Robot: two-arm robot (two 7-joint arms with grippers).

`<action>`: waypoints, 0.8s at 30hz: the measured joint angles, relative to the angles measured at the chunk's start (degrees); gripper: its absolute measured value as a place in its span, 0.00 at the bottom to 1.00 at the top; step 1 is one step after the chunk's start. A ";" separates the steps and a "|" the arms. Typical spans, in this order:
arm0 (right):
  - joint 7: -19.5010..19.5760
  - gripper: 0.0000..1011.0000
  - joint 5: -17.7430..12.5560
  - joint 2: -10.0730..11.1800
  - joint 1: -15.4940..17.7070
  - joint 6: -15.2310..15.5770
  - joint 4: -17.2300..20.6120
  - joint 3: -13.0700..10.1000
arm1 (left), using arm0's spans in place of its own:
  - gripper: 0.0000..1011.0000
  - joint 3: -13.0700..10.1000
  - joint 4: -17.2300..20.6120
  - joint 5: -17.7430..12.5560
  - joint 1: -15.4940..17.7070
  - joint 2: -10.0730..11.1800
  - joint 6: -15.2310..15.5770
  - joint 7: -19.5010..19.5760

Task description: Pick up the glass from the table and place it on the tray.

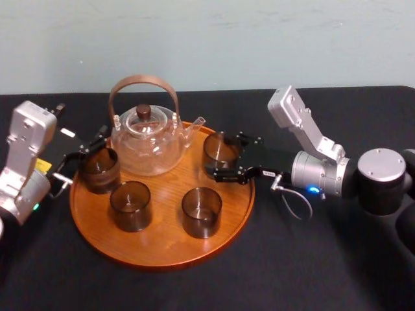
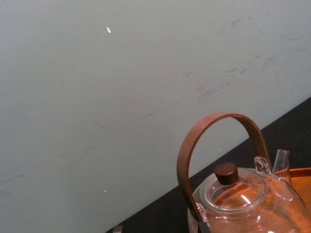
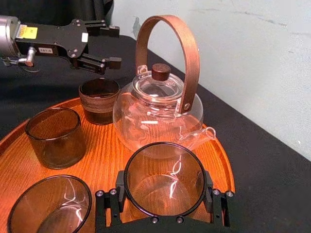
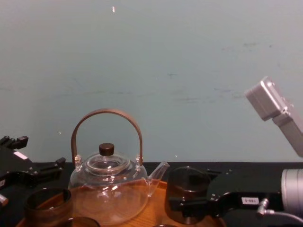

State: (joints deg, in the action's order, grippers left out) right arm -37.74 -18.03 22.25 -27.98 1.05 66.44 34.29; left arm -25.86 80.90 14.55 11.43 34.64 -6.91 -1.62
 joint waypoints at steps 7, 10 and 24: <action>0.33 0.89 0.43 -1.49 -0.44 -1.64 -2.87 0.00 | 0.99 0.00 0.00 0.00 0.00 0.00 0.00 0.00; 0.35 0.90 0.58 -1.86 -0.61 -1.94 -3.77 -0.02 | 0.99 0.00 0.00 0.00 0.00 0.00 0.00 0.00; 0.12 0.89 1.71 -3.30 -1.26 -2.37 -7.28 0.12 | 0.99 0.00 0.00 0.00 0.00 0.00 0.00 0.00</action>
State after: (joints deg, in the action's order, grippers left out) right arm -37.61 -16.32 18.95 -29.25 -1.32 59.16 34.41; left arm -25.86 80.90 14.54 11.43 34.64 -6.91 -1.62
